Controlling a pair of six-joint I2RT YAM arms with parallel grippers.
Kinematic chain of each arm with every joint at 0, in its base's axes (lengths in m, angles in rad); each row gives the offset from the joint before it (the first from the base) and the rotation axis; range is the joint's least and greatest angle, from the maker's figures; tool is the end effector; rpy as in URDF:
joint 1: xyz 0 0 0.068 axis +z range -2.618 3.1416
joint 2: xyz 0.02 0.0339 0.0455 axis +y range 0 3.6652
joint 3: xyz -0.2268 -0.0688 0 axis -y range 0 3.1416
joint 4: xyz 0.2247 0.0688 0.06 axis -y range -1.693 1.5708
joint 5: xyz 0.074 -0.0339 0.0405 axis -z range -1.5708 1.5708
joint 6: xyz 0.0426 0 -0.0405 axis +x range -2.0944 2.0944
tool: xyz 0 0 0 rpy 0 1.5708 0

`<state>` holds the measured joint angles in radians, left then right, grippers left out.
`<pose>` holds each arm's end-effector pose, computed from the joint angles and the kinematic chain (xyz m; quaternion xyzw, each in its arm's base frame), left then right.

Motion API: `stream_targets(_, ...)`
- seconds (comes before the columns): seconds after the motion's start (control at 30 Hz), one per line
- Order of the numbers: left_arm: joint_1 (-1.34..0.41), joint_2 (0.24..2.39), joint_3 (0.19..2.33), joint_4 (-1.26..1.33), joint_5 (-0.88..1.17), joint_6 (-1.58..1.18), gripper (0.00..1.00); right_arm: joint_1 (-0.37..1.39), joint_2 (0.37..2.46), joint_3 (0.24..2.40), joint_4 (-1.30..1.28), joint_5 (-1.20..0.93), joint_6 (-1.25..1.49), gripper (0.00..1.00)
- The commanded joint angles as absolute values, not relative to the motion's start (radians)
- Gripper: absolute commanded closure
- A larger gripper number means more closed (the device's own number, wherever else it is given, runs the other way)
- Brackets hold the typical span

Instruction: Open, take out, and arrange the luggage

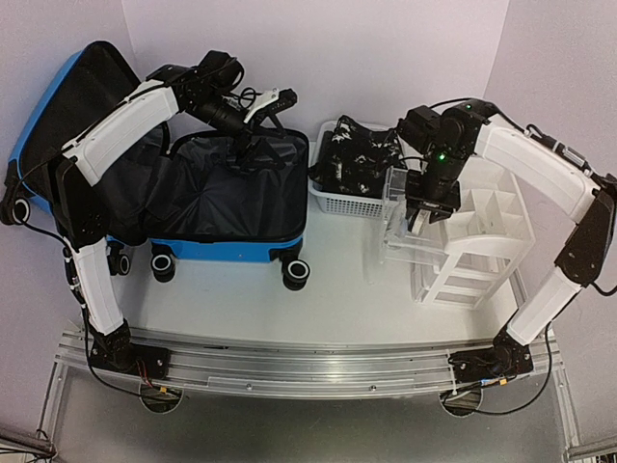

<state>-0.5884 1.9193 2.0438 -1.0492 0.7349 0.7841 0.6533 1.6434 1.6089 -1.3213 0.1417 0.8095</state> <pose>0.2974 -0.2328 0.3298 0.6490 0.6124 -0.3101 0.3281 0.2323 0.1702 0.2784 0.0849 0.9881 0.0191 0.1267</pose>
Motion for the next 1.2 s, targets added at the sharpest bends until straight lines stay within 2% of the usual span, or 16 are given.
stream_targets(0.0,-0.592,1.864,2.039,-1.046,0.758,0.777,0.00,0.641,1.670,1.639,-1.550,0.266,0.790,0.60)
stream_targets(0.13,-0.592,1.862,2.042,-1.045,0.759,0.775,0.00,0.628,1.688,1.650,-1.528,0.298,0.778,0.76)
stream_targets(0.4,-0.592,1.857,2.036,-1.055,0.752,0.780,0.00,0.628,1.698,1.668,-1.530,0.292,0.763,0.88)
stream_targets(0.6,-0.592,1.863,2.042,-1.051,0.759,0.779,0.00,0.627,1.754,1.832,-1.558,0.450,0.635,0.99)
stream_targets(0.77,-0.594,1.855,2.042,-1.052,0.755,0.775,0.00,0.627,1.857,1.861,-1.580,0.542,0.500,1.00)
stream_targets(1.07,-0.594,1.852,2.042,-1.056,0.749,0.778,0.00,0.626,1.956,1.894,-1.590,0.581,0.459,1.00)
stream_targets(1.1,-0.594,1.853,2.042,-1.056,0.749,0.778,0.00,0.626,1.968,1.895,-1.591,0.586,0.452,0.99)
stream_targets(1.17,-0.594,1.854,2.040,-1.056,0.749,0.778,0.00,0.626,1.996,1.896,-1.594,0.582,0.439,0.89)
